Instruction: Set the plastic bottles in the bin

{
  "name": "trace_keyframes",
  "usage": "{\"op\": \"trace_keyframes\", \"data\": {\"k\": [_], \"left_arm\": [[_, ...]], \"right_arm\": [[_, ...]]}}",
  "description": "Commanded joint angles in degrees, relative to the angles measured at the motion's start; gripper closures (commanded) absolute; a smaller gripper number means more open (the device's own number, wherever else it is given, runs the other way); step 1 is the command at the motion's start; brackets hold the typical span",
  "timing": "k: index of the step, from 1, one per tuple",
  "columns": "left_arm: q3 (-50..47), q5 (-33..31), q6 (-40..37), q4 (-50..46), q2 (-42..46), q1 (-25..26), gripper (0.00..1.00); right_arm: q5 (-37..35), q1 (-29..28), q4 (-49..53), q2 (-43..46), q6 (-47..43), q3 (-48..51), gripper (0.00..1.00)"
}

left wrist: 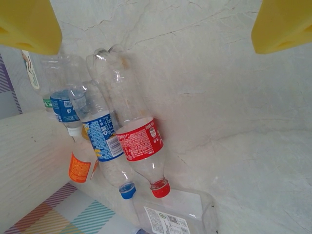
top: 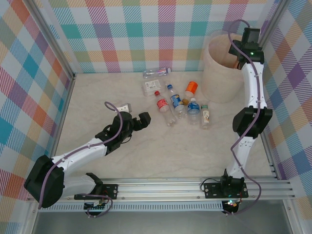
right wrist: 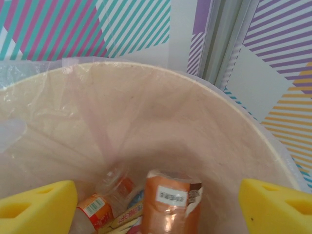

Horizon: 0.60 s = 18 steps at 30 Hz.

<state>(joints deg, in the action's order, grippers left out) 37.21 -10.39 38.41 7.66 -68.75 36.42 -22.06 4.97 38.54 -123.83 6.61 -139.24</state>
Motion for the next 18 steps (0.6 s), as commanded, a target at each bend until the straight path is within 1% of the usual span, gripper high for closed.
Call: {"op": "trace_keyframes", "data": {"k": [1, 5, 11, 14, 18], "left_arm": [[-0.48, -0.48, 1.12, 1.02, 0.64, -0.42, 0.0], [-0.21, -0.18, 1.25, 1.04, -0.22, -0.42, 0.0], [0.6, 0.7, 1.47, 1.22, -1.79, -0.41, 0.0], [1.26, 1.3, 1.58, 0.81, -2.83, -0.39, 0.0], [1.68, 0.78, 2.24, 0.66, -4.36, -0.47, 0.0]], "right_arm": [[0.21, 0.35, 2.01, 1.54, 1.39, -1.81, 0.13], [1.58, 0.3, 2.44, 3.59, 2.05, -0.59, 0.11], [6.28, 0.3, 0.92, 8.36, 3.86, 4.06, 0.07], [9.73, 0.23, -0.31, 11.42, 5.13, 7.57, 0.0], [12.35, 0.12, -5.06, 17.15, 6.62, 15.57, 0.0]]}}
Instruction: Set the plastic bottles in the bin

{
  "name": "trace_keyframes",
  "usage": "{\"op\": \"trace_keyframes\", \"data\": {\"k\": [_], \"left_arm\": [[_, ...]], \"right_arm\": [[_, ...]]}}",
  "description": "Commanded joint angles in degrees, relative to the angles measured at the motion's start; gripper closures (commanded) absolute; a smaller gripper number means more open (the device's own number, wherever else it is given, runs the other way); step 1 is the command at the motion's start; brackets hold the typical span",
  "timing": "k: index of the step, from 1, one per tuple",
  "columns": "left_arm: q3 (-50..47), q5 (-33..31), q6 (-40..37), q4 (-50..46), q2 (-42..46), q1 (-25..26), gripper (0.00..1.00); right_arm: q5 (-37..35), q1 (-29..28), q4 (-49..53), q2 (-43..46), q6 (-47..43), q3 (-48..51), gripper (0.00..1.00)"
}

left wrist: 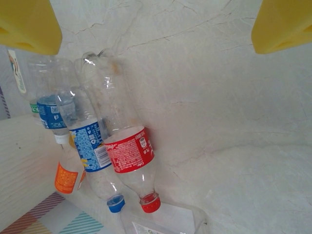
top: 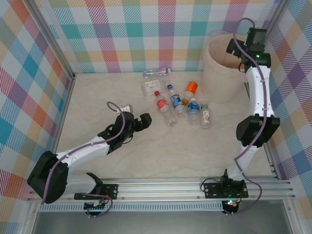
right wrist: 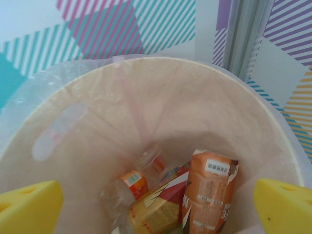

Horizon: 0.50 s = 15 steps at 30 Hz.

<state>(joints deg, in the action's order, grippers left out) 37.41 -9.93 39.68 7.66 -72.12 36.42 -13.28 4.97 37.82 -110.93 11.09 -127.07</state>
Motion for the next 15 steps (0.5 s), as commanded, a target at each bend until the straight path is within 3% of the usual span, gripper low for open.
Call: {"op": "trace_keyframes", "data": {"k": [1, 6, 15], "left_arm": [[1.93, 0.59, 1.08, 0.65, -1.54, -0.5, 0.0], [9.61, 2.24, 1.83, -7.14, -7.11, -0.5, 0.0], [18.02, 8.23, 3.86, -9.99, -17.44, 0.49, 0.0]], "right_arm": [[4.36, 0.15, -5.23, 5.87, 2.6, 5.42, 0.0], [11.87, 0.07, -10.42, 14.74, 6.01, 17.14, 0.0], [26.11, -0.32, -21.93, 34.14, 15.3, 45.55, 0.0]]}}
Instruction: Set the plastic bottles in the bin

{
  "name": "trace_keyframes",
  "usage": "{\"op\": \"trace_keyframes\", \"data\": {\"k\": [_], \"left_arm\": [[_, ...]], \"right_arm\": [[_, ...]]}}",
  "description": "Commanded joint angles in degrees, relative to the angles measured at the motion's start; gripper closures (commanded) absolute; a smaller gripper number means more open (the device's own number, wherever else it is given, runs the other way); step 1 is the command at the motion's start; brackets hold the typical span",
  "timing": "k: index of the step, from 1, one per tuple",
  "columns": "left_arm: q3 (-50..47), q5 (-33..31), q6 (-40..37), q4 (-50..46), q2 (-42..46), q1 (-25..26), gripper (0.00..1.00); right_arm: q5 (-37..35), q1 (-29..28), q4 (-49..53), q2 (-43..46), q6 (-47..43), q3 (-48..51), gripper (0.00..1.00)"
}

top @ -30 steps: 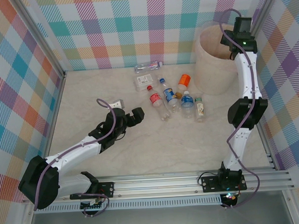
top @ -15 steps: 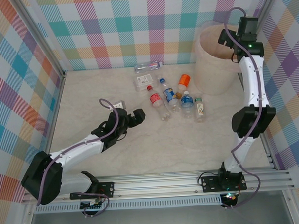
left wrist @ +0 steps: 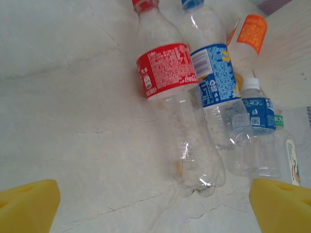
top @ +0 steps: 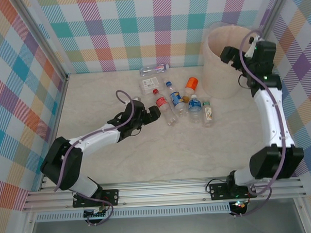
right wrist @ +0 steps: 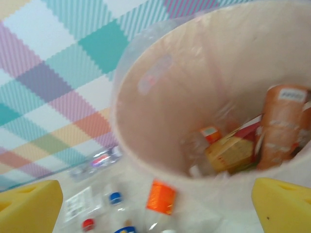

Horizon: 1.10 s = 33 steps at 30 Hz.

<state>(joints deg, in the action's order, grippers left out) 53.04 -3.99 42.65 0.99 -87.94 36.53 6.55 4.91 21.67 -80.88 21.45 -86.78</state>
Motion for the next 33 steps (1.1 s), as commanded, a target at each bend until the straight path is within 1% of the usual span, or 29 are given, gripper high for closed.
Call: {"op": "trace_keyframes", "data": {"k": [1, 4, 7, 9, 15, 18, 19, 20, 22, 23, 25, 28, 31, 33], "left_arm": [[2.67, 1.97, 1.03, -3.64, -2.07, 0.62, 0.0], [3.3, 0.39, 1.66, -5.07, -2.72, 0.73, 0.0], [3.43, -0.31, 1.37, -5.57, -2.85, 0.73, 0.0], [3.42, -0.71, 1.39, -5.57, -2.98, 0.72, 0.0], [3.74, -0.41, 1.66, -5.61, -3.71, 0.72, 0.0], [3.7, -0.7, 1.73, -5.65, -3.74, 0.73, 0.0], [3.57, -0.97, 1.97, -5.72, -3.73, 0.73, 0.0], [3.48, -1.18, 1.99, -5.65, -3.69, 0.71, 0.0], [3.42, -1.56, 2.21, -5.83, -3.65, 0.73, 0.0], [3.53, -1.67, 2.16, -5.91, -3.64, 0.73, 0.0], [3.69, -1.83, 2.06, -6.37, -3.73, 0.73, 0.0], [4.01, -2.29, 1.77, -7.26, -3.77, 0.7, 0.0], [4.12, -2.7, 1.67, -7.59, -3.68, 0.73, 0.0], [4.2, -2.71, 1.65, -7.67, -3.72, 0.71, 0.0]], "right_arm": [[6.68, -0.44, -5.86, 6.05, 5.79, 8.42, 0.0], [8.03, -1.12, -4.24, 9.99, 6.06, 15.05, 0.0], [8.13, -1.95, 1.88, 11.43, 4.15, 17.89, 0.0], [8.26, -2.5, 4.15, 11.88, 3.58, 20.44, 0.0], [3.53, -4.74, 7.36, 10.83, 4.72, 26.99, 0.0], [2.68, -6.47, 7.77, 8.92, 6.36, 28.77, 0.0], [1.11, -7.53, 8.24, 7.94, 6.47, 29.24, 0.0], [-0.8, -8.89, 8.72, 6.98, 6.49, 29.46, 0.0], [-7.45, -11.47, 9.49, 4.65, 6.57, 29.93, 0.0], [-10.49, -12.19, 9.05, 3.78, 6.92, 30.49, 0.0], [-13.74, -12.57, 7.27, 1.84, 7.82, 31.72, 0.0], [-13.89, -12.63, 5.25, -1.9, 7.76, 32.01, 0.0], [-12.14, -12.62, 5.8, -6.29, 7.48, 30.08, 0.0], [-12.19, -12.79, 6.23, -8.45, 7.72, 28.93, 0.0]]}}
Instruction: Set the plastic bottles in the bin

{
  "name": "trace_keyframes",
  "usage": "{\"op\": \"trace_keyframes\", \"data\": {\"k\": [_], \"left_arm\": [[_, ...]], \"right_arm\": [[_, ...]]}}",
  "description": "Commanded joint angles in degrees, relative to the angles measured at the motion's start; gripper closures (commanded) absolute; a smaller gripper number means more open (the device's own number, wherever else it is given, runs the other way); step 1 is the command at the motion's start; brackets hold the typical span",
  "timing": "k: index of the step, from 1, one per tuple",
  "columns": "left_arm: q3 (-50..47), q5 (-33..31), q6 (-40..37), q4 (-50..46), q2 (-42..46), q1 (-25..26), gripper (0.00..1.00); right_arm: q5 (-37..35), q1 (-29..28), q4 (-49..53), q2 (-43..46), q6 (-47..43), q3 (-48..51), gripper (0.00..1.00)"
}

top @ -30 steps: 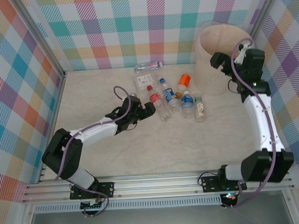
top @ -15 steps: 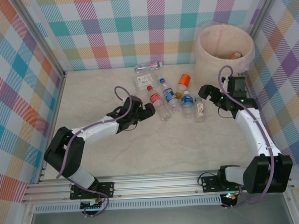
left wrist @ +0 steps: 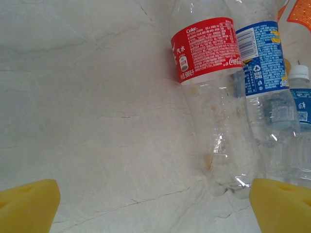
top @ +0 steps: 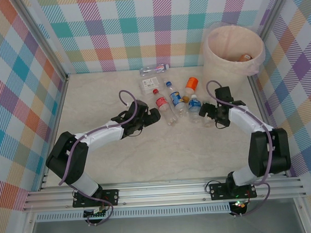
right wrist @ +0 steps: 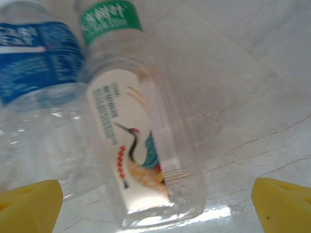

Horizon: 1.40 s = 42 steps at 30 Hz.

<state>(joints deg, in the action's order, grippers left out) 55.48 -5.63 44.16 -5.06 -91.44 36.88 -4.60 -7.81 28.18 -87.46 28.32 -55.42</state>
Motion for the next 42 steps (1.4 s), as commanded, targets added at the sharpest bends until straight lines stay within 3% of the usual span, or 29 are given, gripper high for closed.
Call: {"op": "trace_keyframes", "data": {"k": [1, 9, 16, 21, 26, 32, 34, 37, 42], "left_arm": [[1.8, -1.13, 0.2, -1.71, -0.23, 0.36, 0.0], [2.04, -1.37, 0.14, -2.15, -0.5, 0.38, 0.0], [2.49, -0.97, 0.22, -2.5, -1.13, 0.38, 0.0], [2.02, -1.89, 0.25, -2.86, -0.69, 0.38, 0.0], [2.02, -2.35, 0.29, -2.94, -0.79, 0.37, 0.0], [2.95, -1.83, 0.29, -2.85, -1.94, 0.36, 0.0], [3.21, -1.37, 0.32, -2.76, -2.37, 0.33, 0.0], [3.08, -1.25, 0.43, -2.75, -2.35, 0.34, 0.0], [2.4, -1.95, 0.48, -2.68, -1.68, 0.38, 0.0]], "right_arm": [[-1.45, -0.23, -0.46, -2.56, 0.86, -2.66, 0.0], [-10.64, -0.27, 4.15, -6.8, 3.06, -5.06, 0.02], [-4.51, -0.2, -0.95, -10.89, -3.41, -6.88, 0.06], [-3.32, -0.25, 1.49, -15.57, -10.22, -12.07, 0.07], [-3.27, -0.27, 4.11, -16.93, -14.59, -14.17, 0.0], [-0.99, -0.26, 7.18, -20.69, -21.29, -18.4, 0.0], [-0.64, -0.27, 6.77, -22.69, -21.6, -19.47, 0.06], [-1.45, -0.27, 6.47, -24.5, -20.89, -21.15, 0.22], [-0.43, -0.51, 4.38, -20.64, -20.59, -18.53, 0.36]]}}
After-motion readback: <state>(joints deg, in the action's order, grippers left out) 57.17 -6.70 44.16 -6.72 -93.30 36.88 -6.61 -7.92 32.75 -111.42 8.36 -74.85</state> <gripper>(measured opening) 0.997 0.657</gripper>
